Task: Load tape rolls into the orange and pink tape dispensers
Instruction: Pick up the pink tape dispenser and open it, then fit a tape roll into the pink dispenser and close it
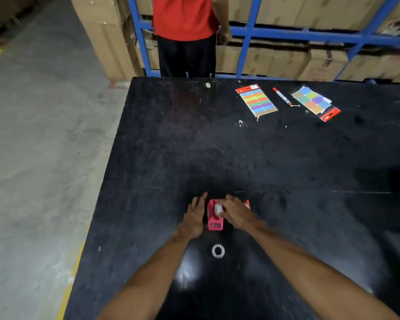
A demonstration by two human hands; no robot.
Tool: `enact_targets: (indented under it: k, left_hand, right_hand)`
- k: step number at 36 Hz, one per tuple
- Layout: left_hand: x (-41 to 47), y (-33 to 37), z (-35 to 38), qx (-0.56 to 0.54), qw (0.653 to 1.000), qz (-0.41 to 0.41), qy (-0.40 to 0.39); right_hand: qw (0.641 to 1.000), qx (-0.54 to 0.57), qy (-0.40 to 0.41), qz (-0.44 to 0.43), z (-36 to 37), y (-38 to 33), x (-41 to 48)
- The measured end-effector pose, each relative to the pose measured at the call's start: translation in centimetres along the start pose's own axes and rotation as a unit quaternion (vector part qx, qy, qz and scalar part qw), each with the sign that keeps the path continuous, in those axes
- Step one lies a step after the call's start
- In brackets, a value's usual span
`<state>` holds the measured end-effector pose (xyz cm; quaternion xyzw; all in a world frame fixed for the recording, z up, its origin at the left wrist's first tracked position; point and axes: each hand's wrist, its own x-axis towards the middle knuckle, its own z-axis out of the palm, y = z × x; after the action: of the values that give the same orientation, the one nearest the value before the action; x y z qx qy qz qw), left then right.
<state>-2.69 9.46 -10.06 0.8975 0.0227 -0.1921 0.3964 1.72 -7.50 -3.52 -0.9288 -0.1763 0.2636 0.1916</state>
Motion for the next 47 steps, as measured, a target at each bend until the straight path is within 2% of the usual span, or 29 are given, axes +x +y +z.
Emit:
enact_targets:
  k: [3, 7, 9, 13, 24, 27, 29, 33, 36, 42, 47]
  left_hand:
    - [-1.7, 1.6, -0.5, -0.103, 0.99, 0.008, 0.096]
    - [-3.1, 2.3, -0.2, -0.24, 0.966, -0.035, 0.085]
    - [-2.9, 1.5, 0.5, -0.286, 0.951, -0.047, 0.103]
    - [-3.8, 2.6, 0.3, -0.287, 0.946, -0.051, 0.142]
    - [-6.4, 3.8, 0.2, -0.17, 0.973, 0.018, 0.154]
    - [-6.3, 3.3, 0.5, -0.156, 0.978, 0.024, 0.138]
    - [-6.2, 2.9, 0.7, -0.177, 0.977, 0.016, 0.116]
    - [-6.5, 2.8, 0.4, -0.298, 0.951, -0.025, 0.086]
    - [-7.0, 2.4, 0.0, -0.35, 0.934, -0.044, 0.048]
    - [-7.6, 1.7, -0.6, -0.361, 0.931, -0.054, 0.012]
    - [-7.9, 1.2, -0.8, -0.349, 0.935, -0.062, 0.01]
  right_hand:
    - [1.0, -0.01, 0.007, -0.009, -0.3, -0.4, -0.3]
    - [0.999, -0.006, 0.033, -0.024, -0.4, -1.4, -1.0]
    - [0.999, -0.002, 0.041, -0.032, -0.5, -2.0, -1.3]
    - [0.998, -0.01, 0.05, -0.049, -0.6, -2.5, -2.3]
    - [0.996, 0.044, 0.067, -0.048, 0.3, -2.2, -5.3]
    - [0.995, 0.051, 0.081, -0.038, 1.0, -1.7, -5.9]
    - [0.994, 0.047, 0.094, -0.025, 1.2, -1.2, -6.3]
    - [0.993, 0.085, 0.079, -0.003, 2.2, 0.5, -7.4]
    - [0.996, 0.07, 0.057, 0.01, 3.5, 1.8, -8.2]
    - [0.997, -0.01, 0.02, 0.079, 6.8, 2.9, -8.6]
    - [0.996, -0.02, 0.013, 0.091, 8.8, 3.7, -7.9]
